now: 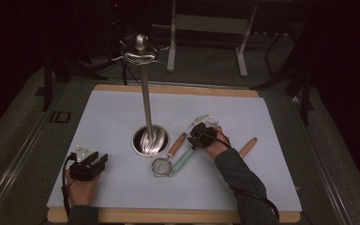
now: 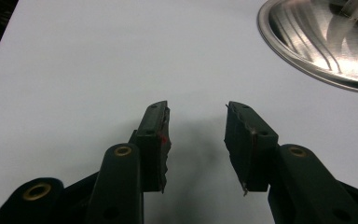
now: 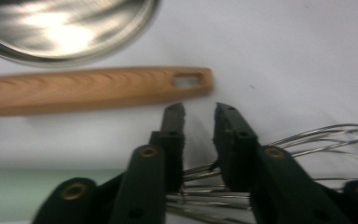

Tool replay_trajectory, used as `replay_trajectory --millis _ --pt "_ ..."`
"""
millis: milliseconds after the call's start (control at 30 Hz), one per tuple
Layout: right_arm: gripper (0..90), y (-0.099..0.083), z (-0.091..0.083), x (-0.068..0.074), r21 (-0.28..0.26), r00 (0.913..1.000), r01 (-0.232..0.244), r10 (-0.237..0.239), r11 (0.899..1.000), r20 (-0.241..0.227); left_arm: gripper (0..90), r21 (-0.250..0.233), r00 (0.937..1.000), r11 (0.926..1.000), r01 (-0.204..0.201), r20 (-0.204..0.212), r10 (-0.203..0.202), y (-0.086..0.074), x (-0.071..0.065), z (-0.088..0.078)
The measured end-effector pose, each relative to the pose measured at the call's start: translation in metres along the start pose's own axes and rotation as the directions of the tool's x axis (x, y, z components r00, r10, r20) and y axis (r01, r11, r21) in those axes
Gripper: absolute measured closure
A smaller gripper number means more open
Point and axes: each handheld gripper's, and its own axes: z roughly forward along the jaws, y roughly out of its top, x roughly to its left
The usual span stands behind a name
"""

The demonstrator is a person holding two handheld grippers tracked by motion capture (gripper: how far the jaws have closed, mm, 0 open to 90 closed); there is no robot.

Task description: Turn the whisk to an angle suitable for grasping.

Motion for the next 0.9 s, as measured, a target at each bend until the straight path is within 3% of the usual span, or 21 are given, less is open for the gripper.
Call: replay_trajectory --millis 100,133,200,300,467,567,733,900 --pt "78.9 0.002 0.001 -0.001 0.042 0.9980 0.027 -0.029 0.999 0.057 59.8 -0.001 1.0000 1.0000 0.002 0.001 -0.002 0.000 0.000 0.000" --pt "78.9 0.002 0.001 -0.001 0.042 0.9980 0.027 -0.029 0.999 0.057 59.8 -0.001 1.0000 1.0000 0.002 0.001 -0.002 0.000 0.000 0.000" --pt "80.4 -0.003 0.005 -0.005 0.096 0.9941 0.032 -0.042 0.995 0.100 59.8 -0.001 1.0000 1.0000 0.002 0.001 -0.002 0.000 0.000 0.000" --pt "81.8 -0.011 0.000 -0.015 0.068 0.9964 -0.017 0.011 0.998 0.084 59.8 0.001 1.0000 1.0000 0.001 0.000 -0.001 0.000 0.000 0.000" --pt "82.0 -0.015 -0.008 -0.019 0.095 0.9929 0.003 -0.014 0.995 0.118 59.8 -0.003 1.0000 1.0000 -0.001 -0.005 0.001 0.000 0.000 0.000" --pt "82.6 -0.021 -0.013 -0.025 0.106 0.9900 -0.015 -0.001 0.994 0.141 59.8 -0.002 1.0000 1.0000 -0.001 -0.005 0.001 0.000 0.000 0.000" --pt "82.0 -0.036 -0.026 -0.031 0.092 0.9909 -0.047 0.035 0.995 0.130 59.8 -0.001 1.0000 1.0000 0.000 -0.003 0.000 0.000 0.000 0.000" --pt "78.0 -0.044 -0.040 -0.034 0.095 0.9932 -0.036 0.025 0.995 0.114 59.8 -0.003 1.0000 1.0000 -0.003 -0.007 0.003 0.000 -0.001 0.000"
